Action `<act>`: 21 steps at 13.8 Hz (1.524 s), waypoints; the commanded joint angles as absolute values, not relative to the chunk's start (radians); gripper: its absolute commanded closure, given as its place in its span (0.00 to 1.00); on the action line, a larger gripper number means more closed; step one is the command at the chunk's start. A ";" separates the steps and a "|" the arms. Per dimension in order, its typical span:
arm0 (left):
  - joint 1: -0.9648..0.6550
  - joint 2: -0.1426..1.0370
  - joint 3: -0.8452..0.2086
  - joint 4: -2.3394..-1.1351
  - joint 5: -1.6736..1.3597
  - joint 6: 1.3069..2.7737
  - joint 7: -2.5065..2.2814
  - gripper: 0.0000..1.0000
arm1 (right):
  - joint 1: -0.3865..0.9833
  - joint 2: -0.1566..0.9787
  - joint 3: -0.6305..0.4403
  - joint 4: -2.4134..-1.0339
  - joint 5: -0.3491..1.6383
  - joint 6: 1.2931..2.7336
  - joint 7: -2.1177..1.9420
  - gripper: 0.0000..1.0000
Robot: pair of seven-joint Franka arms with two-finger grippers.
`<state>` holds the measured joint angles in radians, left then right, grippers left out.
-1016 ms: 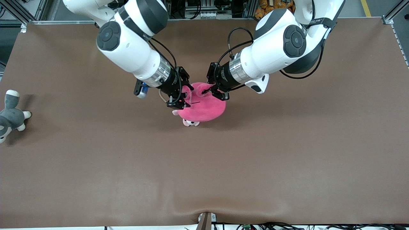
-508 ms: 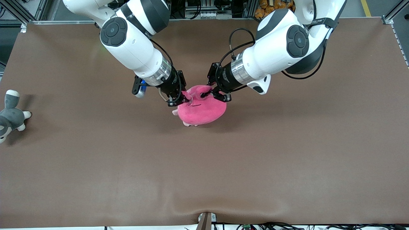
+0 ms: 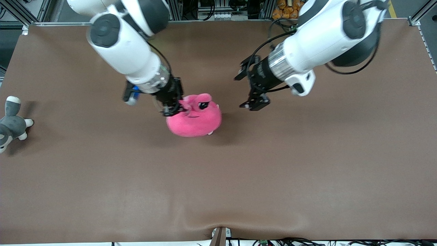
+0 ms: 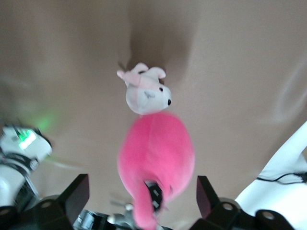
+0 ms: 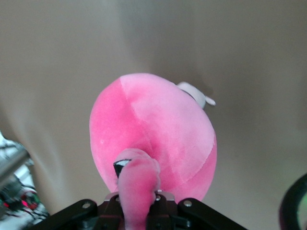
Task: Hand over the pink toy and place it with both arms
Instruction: 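Carry the pink toy with the right gripper and lower it onto the table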
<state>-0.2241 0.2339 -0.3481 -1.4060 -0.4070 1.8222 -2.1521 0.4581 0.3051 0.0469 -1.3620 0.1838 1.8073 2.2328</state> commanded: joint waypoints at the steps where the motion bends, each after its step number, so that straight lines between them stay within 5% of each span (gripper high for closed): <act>1: -0.149 0.151 -0.347 -1.414 -0.365 1.683 -1.946 0.00 | 0.321 0.296 0.060 -1.295 0.170 1.737 2.237 1.00; 6: -0.045 0.078 -0.347 -1.417 -0.214 1.453 -1.432 0.00 | 0.040 0.293 0.066 -1.233 0.314 1.671 2.100 1.00; 11: 0.150 0.048 -0.345 -1.425 -0.132 1.290 -0.935 0.00 | -0.171 0.331 0.063 -1.365 0.364 1.563 1.624 1.00; 15: 0.227 0.028 -0.350 -1.439 -0.003 1.287 -0.611 0.00 | -0.262 0.457 0.061 -1.431 0.359 1.557 1.490 1.00; 20: 0.253 0.026 -0.348 -1.466 0.012 1.393 -0.430 0.00 | -0.360 0.485 0.060 -1.591 0.350 1.569 1.255 1.00; 21: 0.252 0.018 -0.347 -1.482 0.011 1.426 -0.384 0.00 | -0.368 0.504 0.058 -1.591 0.344 1.569 1.255 0.85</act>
